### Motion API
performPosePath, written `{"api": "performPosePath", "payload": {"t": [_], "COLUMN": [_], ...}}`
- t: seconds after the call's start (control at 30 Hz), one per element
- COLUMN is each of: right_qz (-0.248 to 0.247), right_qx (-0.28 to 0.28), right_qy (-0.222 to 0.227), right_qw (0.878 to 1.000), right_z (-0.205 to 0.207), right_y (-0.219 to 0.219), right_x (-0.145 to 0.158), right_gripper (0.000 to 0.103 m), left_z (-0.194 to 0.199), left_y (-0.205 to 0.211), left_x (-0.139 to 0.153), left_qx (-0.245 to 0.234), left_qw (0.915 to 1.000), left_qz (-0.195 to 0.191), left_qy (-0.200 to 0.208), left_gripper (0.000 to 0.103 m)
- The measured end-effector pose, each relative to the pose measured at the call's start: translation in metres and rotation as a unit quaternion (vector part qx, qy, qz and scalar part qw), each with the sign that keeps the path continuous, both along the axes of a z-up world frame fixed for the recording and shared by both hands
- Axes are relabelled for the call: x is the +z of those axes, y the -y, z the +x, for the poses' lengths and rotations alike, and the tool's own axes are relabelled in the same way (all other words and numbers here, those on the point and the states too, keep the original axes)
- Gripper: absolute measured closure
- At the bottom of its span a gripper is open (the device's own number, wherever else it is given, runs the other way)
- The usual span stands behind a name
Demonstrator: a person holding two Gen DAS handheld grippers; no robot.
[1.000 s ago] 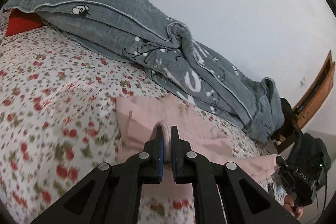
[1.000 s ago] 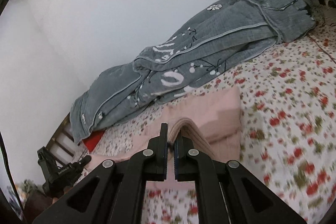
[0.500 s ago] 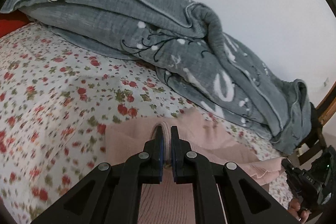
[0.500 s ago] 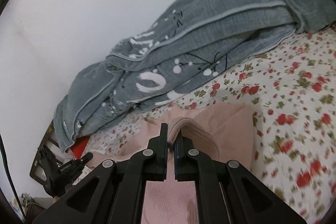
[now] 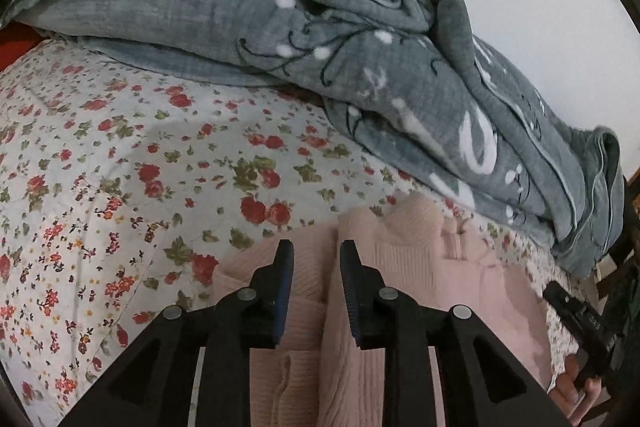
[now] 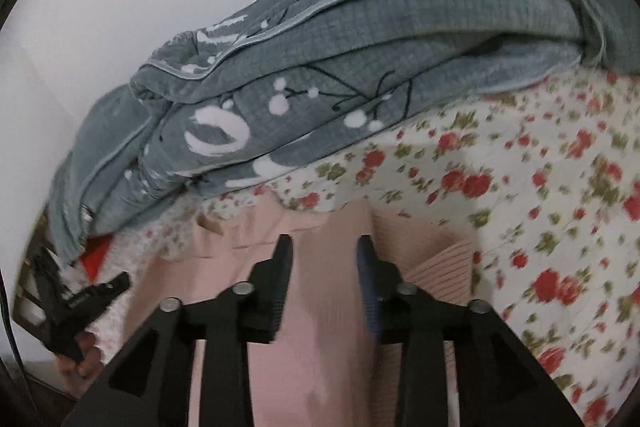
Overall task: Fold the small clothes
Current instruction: 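Lift the hem with both grippers and fold it over toward the collar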
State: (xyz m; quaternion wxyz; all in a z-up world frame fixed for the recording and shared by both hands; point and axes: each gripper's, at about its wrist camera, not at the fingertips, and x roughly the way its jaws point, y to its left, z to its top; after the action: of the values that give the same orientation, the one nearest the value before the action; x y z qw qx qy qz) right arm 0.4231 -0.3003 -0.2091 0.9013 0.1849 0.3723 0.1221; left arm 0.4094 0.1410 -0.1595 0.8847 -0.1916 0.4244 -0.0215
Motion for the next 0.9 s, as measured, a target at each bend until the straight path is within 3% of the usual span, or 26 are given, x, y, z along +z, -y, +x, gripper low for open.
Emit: {"api": "performPosePath", "payload": {"t": [0.2, 0.33, 0.37, 0.4, 0.47, 0.63, 0.67, 0.73, 0.77, 0.8, 0.9], "right_qz": [-0.047, -0.057, -0.059, -0.06, -0.063, -0.061, -0.059, -0.056, -0.055, -0.054, -0.045], "right_qx": [0.005, 0.005, 0.005, 0.006, 0.005, 0.003, 0.003, 0.004, 0.006, 0.007, 0.008], "right_qy": [-0.033, -0.035, -0.033, -0.031, -0.03, -0.028, -0.028, -0.028, -0.028, -0.029, -0.018], "right_qw": [0.998, 0.998, 0.998, 0.998, 0.998, 0.998, 0.998, 0.998, 0.998, 0.998, 0.999], "right_z": [0.01, 0.014, 0.013, 0.013, 0.014, 0.014, 0.014, 0.014, 0.014, 0.014, 0.009], "right_y": [-0.013, -0.015, -0.016, -0.017, -0.018, -0.02, -0.02, -0.019, -0.019, -0.019, -0.016], "right_x": [-0.025, -0.029, -0.028, -0.028, -0.029, -0.03, -0.031, -0.032, -0.032, -0.032, -0.025], "right_gripper": [0.068, 0.081, 0.089, 0.092, 0.093, 0.094, 0.094, 0.095, 0.096, 0.096, 0.097], "left_z": [0.013, 0.011, 0.011, 0.011, 0.012, 0.01, 0.014, 0.02, 0.022, 0.022, 0.01], "left_y": [0.014, 0.021, 0.023, 0.026, 0.034, 0.043, 0.045, 0.046, 0.045, 0.041, 0.025], "left_x": [-0.014, -0.009, -0.007, -0.006, -0.002, 0.006, 0.002, -0.009, -0.016, -0.019, -0.012], "left_qx": [-0.03, -0.057, -0.062, -0.066, -0.082, -0.082, -0.074, -0.055, -0.048, -0.045, -0.018], "left_qw": [0.9992, 0.9983, 0.998, 0.9977, 0.9964, 0.9953, 0.9956, 0.9953, 0.995, 0.996, 0.9983], "left_qz": [0.01, 0.002, 0.004, 0.009, 0.022, 0.041, 0.053, 0.079, 0.085, 0.074, 0.055], "left_qy": [-0.026, -0.013, -0.009, -0.008, 0.004, 0.034, 0.021, -0.008, -0.024, -0.023, -0.002], "left_gripper": [0.08, 0.08, 0.075, 0.058, 0.042, 0.042, 0.047, 0.067, 0.086, 0.096, 0.096]}}
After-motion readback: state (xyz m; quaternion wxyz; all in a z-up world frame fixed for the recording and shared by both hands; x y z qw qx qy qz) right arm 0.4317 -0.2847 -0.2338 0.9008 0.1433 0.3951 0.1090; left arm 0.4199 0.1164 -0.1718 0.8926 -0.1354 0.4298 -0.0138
